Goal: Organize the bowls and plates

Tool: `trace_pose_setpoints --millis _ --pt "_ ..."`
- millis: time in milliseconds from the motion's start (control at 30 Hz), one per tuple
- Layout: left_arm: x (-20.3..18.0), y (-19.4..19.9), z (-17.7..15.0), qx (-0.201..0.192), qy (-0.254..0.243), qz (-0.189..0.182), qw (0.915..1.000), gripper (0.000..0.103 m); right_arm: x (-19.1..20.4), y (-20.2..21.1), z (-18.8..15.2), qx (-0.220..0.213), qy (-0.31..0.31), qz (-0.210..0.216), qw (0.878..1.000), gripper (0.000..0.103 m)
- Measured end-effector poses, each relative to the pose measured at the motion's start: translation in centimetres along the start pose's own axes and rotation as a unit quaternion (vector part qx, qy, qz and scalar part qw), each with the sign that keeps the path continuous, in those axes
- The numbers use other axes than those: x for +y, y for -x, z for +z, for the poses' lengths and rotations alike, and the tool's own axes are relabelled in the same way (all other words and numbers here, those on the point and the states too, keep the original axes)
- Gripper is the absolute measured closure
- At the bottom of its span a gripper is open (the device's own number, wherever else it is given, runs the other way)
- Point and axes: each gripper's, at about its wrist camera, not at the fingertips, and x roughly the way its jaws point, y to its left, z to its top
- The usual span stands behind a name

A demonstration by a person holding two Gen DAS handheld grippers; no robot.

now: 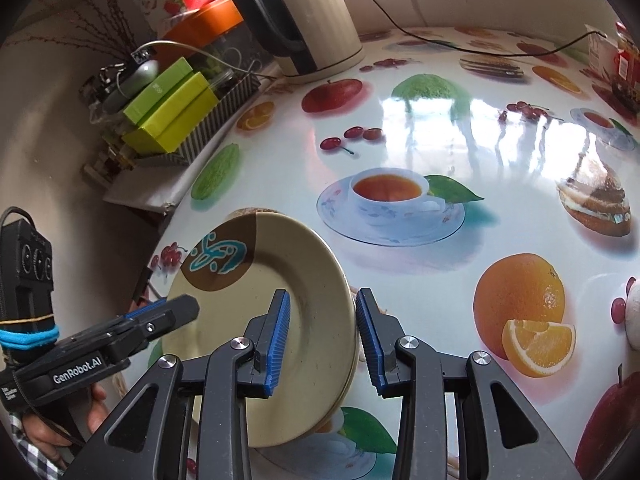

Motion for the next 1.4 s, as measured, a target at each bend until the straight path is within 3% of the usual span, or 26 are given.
trace_pose_setpoints --millis 167,500,867,1233,1400 --pt "-2.5 1.5 0.3 -0.021 -0.036 0.006 0.9991 0.056 -0.9 2.1 -0.1 -0.026 -0.011 -0.009 1.000 0.068" --pt "-10.4 1.2 -0.1 -0.014 -0.100 -0.049 0.9936 0.056 -4.5 9.3 -0.6 -0.090 -0.035 -0.063 0.993 0.068" --pt "-18.1 0.3 0.0 -0.004 -0.158 -0.093 0.9831 0.056 -9.8 15.3 -1.6 -0.132 -0.068 -0.130 0.980 0.068" --pt "-23.6 -2.3 0.4 0.017 -0.189 -0.109 0.9757 0.056 -14.6 18.4 -2.4 -0.143 -0.078 -0.199 0.966 0.068" --pt "-25.1 -4.2 0.1 0.037 -0.193 -0.116 0.9737 0.056 -16.7 18.4 -3.0 -0.136 -0.092 -0.210 0.964 0.068"
